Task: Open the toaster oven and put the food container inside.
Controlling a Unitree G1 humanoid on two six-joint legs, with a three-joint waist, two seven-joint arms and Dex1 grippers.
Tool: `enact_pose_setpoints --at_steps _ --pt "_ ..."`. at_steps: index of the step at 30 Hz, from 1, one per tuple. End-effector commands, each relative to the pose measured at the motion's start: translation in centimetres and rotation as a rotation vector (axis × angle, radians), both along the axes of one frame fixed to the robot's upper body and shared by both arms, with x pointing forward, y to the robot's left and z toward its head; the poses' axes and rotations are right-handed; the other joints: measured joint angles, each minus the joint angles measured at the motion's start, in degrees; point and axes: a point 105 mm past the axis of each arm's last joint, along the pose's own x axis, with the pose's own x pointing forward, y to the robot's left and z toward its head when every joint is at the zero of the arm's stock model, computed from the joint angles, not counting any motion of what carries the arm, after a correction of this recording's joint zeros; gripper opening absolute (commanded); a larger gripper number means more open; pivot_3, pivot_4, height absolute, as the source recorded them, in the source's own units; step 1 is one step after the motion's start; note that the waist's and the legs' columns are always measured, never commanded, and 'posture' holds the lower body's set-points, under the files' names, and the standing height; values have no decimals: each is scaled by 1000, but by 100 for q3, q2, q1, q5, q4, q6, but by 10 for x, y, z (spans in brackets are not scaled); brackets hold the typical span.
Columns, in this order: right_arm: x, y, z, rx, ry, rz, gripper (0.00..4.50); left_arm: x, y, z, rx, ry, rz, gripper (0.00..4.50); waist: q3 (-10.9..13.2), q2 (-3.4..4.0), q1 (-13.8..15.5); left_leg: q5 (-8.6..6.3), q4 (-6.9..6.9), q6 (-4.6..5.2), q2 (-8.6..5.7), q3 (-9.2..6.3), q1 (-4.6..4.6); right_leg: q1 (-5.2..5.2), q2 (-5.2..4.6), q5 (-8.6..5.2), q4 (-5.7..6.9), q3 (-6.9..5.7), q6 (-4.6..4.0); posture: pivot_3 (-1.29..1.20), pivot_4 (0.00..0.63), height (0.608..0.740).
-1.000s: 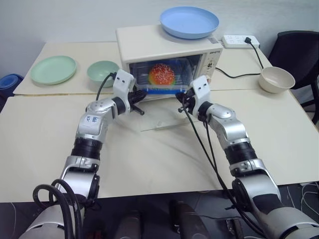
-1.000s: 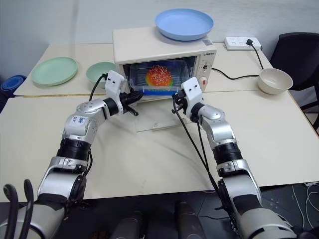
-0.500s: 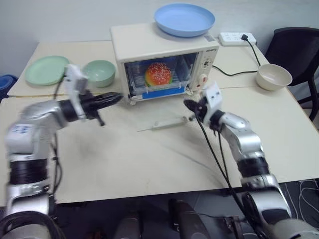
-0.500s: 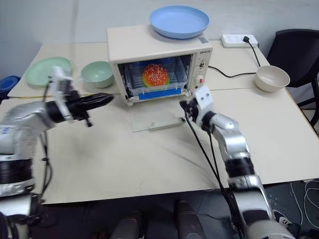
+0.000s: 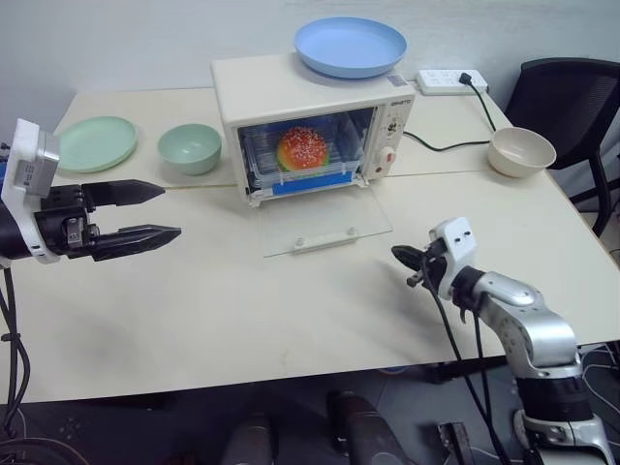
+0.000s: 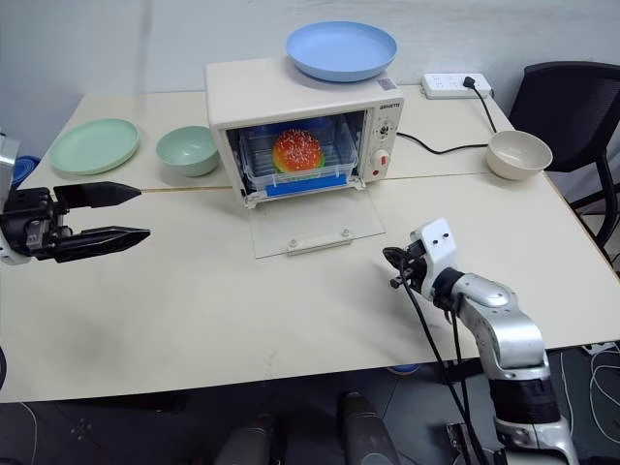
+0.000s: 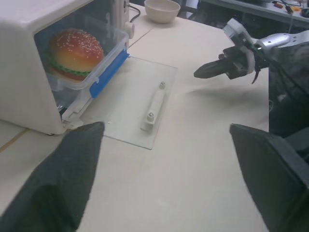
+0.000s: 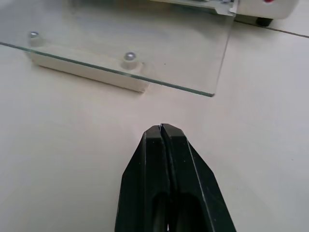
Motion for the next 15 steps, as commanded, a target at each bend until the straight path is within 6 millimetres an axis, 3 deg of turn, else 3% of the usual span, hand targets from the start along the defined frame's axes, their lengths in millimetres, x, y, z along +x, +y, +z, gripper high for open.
enact_pose_setpoints --at_steps 1,5,8,11,15 --pt "17 6 1 -9 -47 -25 0 -3 2 12 53 -72 10 4473 1 1 -2 -2 0 -2 3 1 1 0 0 0 0 1 0 0 150 740" --pt "33 17 -1 -3 -62 -22 0 3 7 15 72 -120 49 4473 1 2 0 -7 -3 -7 10 1 -1 -5 -6 -1 2 2 -2 0 150 740" --pt "41 27 12 29 -105 2 0 6 8 17 67 -139 57 4473 1 2 3 -8 -4 -8 10 0 -1 -6 -14 -2 3 2 -2 0 150 740" --pt "39 33 39 72 -166 52 0 9 10 17 68 -146 70 4473 2 3 -3 -8 -4 -8 11 1 -2 -8 -16 -1 3 2 -2 0 150 740" --pt "31 20 91 109 -253 97 0 10 14 15 68 -145 81 4473 5 9 7 -10 -5 -10 13 -1 -6 -10 -18 -1 2 2 -2 0 150 740"
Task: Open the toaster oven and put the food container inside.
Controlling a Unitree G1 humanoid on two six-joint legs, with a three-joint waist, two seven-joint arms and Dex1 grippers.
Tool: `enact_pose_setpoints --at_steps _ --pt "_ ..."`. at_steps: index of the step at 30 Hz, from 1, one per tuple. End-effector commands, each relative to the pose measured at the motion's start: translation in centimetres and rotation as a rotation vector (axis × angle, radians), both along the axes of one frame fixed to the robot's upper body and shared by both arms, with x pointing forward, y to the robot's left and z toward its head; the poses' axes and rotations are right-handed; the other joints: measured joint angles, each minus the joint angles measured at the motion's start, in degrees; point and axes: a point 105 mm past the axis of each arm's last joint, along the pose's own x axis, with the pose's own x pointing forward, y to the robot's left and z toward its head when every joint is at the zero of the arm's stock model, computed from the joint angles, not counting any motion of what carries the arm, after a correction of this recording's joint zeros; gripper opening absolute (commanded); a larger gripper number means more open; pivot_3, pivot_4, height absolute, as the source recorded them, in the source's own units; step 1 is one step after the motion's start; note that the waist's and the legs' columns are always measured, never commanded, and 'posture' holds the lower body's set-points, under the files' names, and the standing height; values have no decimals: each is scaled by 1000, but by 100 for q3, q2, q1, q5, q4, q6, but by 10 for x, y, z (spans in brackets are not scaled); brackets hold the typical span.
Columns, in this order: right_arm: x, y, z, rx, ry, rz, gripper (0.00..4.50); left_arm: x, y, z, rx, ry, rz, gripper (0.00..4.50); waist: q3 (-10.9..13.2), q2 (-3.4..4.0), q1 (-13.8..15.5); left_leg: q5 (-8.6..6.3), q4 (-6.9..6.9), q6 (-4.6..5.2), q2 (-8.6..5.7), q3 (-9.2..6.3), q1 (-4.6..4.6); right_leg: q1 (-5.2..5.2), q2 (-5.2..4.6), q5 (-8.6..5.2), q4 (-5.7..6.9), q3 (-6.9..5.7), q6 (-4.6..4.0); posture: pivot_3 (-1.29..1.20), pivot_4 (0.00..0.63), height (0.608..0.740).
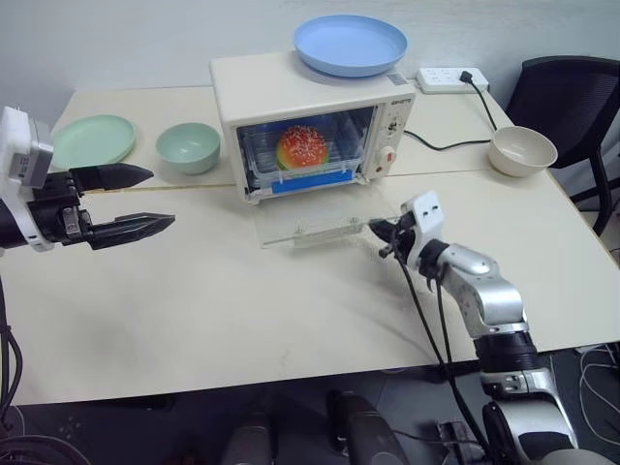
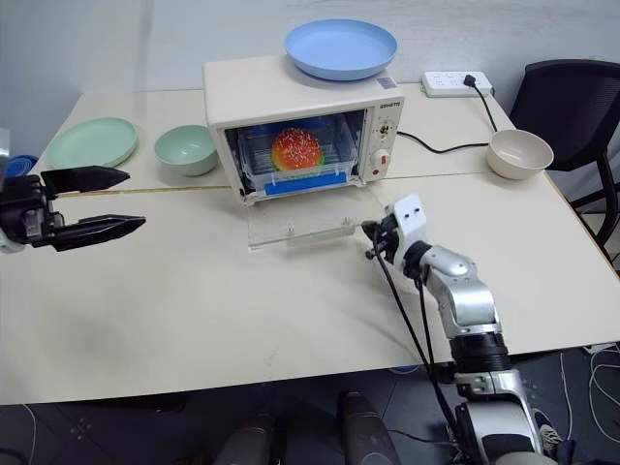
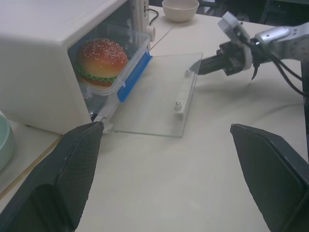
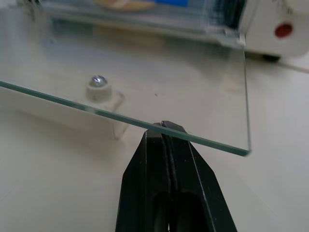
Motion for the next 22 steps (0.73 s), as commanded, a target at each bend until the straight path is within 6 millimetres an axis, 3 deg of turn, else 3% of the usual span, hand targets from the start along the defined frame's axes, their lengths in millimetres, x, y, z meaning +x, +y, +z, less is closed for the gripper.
enact_pose_setpoints --at_steps 1,6,14,22 --pt "-10 -20 65 47 -135 29 184 -1 5 8 11 -41 16 4491 1 2 8 0 0 0 -1 0 -1 0 -2 0 -1 -1 0 0 150 740" --pt "-37 -52 102 35 -102 125 1652 -2 11 8 9 -44 25 4500 1 2 50 -2 0 4 0 -10 -6 4 -6 0 -19 -2 0 0 150 740" --pt "-80 -72 130 -24 -56 265 4385 -8 16 9 23 -45 15 4500 2 3 17 -4 -7 7 4 0 -6 4 0 0 -28 0 0 0 150 740" --pt "-86 -78 125 -24 -31 290 4481 -10 19 10 41 -38 19 4500 2 3 13 -4 -7 8 7 21 2 5 8 1 -27 4 2 0 150 740"
